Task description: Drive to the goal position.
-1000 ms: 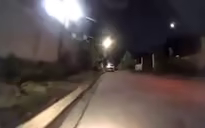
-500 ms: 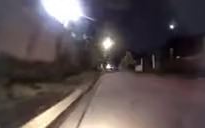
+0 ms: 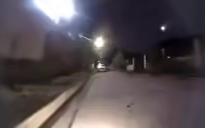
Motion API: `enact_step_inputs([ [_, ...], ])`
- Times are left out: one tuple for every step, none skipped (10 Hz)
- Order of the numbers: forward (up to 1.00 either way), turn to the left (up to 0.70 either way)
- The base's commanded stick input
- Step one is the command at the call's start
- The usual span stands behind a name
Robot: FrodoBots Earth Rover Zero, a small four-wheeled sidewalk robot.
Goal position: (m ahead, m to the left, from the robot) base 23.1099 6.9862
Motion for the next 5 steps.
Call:
enact_step_inputs([
  [0.5, 0.0],
  [0.5, 0.0],
  [0.5, 0.0],
  [0.5, 0.0],
  [0.5, 0.0],
])
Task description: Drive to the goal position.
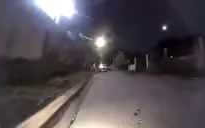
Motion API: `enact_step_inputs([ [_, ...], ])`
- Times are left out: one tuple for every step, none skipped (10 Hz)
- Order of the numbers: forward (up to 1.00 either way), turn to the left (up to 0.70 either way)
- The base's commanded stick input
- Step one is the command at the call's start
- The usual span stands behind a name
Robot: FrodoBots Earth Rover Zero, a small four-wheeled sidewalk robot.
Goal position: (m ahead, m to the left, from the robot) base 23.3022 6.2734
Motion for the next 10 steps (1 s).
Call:
enact_step_inputs([
  [0.5, 0.0],
  [0.5, 0.0],
  [0.5, 0.0],
  [0.5, 0.0],
  [0.5, -0.44],
  [0.5, -0.5],
  [0.5, -0.06],
  [0.5, 0.0],
  [0.5, 0.0],
  [0.5, 0.0],
])
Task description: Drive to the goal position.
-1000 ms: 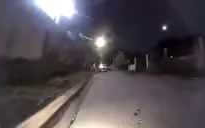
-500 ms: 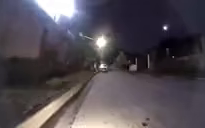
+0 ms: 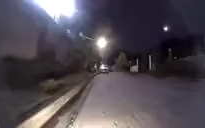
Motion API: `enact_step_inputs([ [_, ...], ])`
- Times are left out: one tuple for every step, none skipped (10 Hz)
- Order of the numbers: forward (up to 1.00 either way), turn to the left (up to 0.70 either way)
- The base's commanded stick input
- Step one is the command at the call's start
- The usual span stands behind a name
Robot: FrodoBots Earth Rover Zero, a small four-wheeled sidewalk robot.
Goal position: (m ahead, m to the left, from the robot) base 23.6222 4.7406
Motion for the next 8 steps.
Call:
enact_step_inputs([
  [0.5, 0.0],
  [0.5, 0.0],
  [0.5, 0.0],
  [0.5, 0.0],
  [0.5, 0.0],
  [0.5, 0.0],
  [0.5, 0.0],
  [0.5, 0.0],
])
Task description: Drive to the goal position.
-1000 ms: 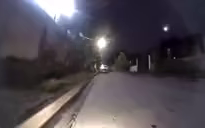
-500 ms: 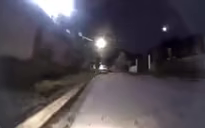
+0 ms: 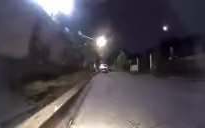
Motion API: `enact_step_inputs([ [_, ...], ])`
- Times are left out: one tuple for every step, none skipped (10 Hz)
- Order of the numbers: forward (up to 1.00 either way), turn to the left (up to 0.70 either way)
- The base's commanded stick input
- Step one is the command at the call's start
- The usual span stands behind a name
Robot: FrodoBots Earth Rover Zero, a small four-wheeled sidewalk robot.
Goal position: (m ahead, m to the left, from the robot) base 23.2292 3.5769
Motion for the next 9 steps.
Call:
enact_step_inputs([
  [0.5, 0.0],
  [0.5, 0.0],
  [0.5, 0.0],
  [0.5, 0.0],
  [0.5, 0.0],
  [0.5, 0.0],
  [0.5, 0.0],
  [0.5, 0.0],
  [0.5, 0.0],
])
